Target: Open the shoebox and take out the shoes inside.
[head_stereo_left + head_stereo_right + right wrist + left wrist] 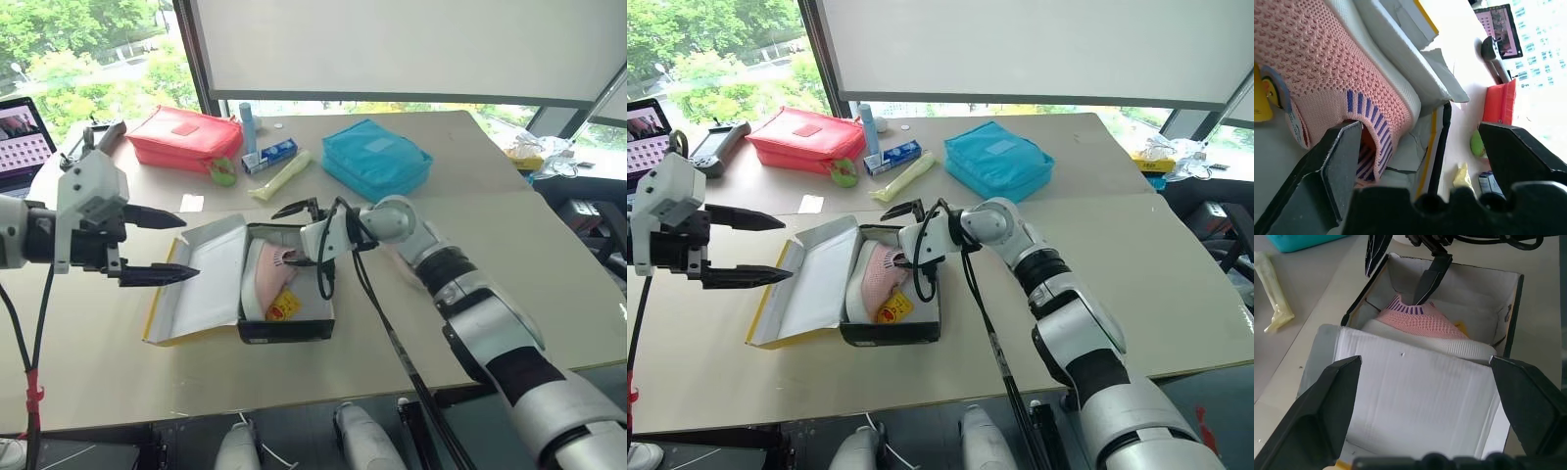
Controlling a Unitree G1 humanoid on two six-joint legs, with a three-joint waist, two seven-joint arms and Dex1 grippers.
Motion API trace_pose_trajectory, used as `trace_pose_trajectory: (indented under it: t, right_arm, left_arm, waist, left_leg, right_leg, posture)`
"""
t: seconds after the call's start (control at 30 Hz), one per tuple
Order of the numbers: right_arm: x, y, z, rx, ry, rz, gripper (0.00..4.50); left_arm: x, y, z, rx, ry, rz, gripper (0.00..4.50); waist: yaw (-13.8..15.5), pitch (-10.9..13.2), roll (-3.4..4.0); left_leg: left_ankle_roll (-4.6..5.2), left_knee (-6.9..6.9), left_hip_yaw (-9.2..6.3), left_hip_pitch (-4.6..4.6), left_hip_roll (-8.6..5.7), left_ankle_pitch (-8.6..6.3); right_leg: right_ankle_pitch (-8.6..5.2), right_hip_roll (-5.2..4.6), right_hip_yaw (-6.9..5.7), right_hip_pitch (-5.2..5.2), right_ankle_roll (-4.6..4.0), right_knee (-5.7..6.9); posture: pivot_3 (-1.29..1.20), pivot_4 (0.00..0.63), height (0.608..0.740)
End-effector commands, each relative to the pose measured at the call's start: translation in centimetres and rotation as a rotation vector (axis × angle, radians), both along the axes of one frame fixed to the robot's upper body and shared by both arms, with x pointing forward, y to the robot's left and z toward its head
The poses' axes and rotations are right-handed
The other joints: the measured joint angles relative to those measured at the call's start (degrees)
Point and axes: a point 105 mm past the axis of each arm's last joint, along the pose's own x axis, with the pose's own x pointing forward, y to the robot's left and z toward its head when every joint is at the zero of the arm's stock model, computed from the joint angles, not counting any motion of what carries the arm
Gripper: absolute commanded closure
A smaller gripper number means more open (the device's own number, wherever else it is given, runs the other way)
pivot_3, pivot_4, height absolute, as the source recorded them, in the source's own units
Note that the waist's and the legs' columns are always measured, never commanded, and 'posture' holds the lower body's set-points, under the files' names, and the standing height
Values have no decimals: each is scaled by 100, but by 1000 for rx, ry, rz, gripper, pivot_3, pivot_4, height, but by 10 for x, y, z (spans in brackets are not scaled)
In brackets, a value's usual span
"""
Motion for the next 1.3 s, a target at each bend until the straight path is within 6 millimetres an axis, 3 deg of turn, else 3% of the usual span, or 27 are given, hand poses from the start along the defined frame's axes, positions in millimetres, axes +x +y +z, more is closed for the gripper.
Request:
trace_pose_trajectory:
  t: [0.03,0.2,0.37,0.47,0.83,1.0,1.13,1.2,1.23,1.3]
  right_arm:
    - [-10,5,13,57,-5,46,36]
    - [-26,14,10,92,49,97,36]
    - [-29,16,5,123,103,73,36]
    - [-27,15,2,139,135,35,668]
    - [-26,15,-6,236,155,-65,4409]
    - [-34,16,-6,280,168,-84,4468]
    - [-23,6,6,272,150,-150,4468]
    - [-18,1,21,281,221,-165,4468]
    - [-11,-3,31,301,342,-213,4045]
    - [-7,-9,49,301,565,-277,3689]
  left_arm:
    - [0,-1,11,23,-49,-6,0]
    - [0,-2,10,23,-54,-6,0]
    - [1,-1,10,23,-54,-4,0]
    - [2,-1,10,23,-54,-3,0]
    - [5,-2,10,22,-67,-8,0]
    - [6,-3,10,22,-70,-10,0]
    - [7,-3,11,21,-71,-13,0]
    - [8,-3,11,21,-70,-14,0]
    - [8,-3,10,21,-66,-16,0]
    - [8,-3,9,20,-60,-18,0]
  waist:
    - [0,0,0]
    - [-1,0,0]
    - [8,0,0]
    - [36,0,0]
    - [79,0,0]
    - [87,-1,-2]
    - [105,-1,-2]
    - [107,-1,-2]
    - [110,-1,-2]
    - [108,0,-2]
  left_leg:
    - [0,0,0,0,0,0]
    - [0,-3,0,0,0,0]
    - [0,-2,0,-1,0,0]
    - [0,0,0,-1,0,0]
    - [-1,-1,0,-1,0,0]
    - [-1,-2,-1,-3,0,0]
    - [-1,2,-1,-4,-1,0]
    - [-2,8,-1,-4,-1,0]
    - [-4,8,-1,-5,-1,1]
    - [-5,11,-1,-5,-1,3]
  right_leg:
    - [0,0,0,0,0,0]
    - [-1,0,0,-1,0,-1]
    - [0,1,0,-2,-1,0]
    - [0,0,0,-2,-1,0]
    - [0,0,0,-3,-2,-1]
    - [-2,1,-1,-4,-1,-2]
    - [0,0,-1,-4,-2,-2]
    - [0,0,0,-3,-8,-2]
    - [-13,0,0,-4,-37,-2]
    - [-12,0,0,-3,-40,1]
  posture:
    - [0,150,725]
    - [0,150,725]
    - [0,150,725]
    - [0,150,725]
    - [0,150,725]
    - [0,150,725]
    - [0,150,725]
    - [0,150,725]
    - [0,150,725]
    - [0,150,725]
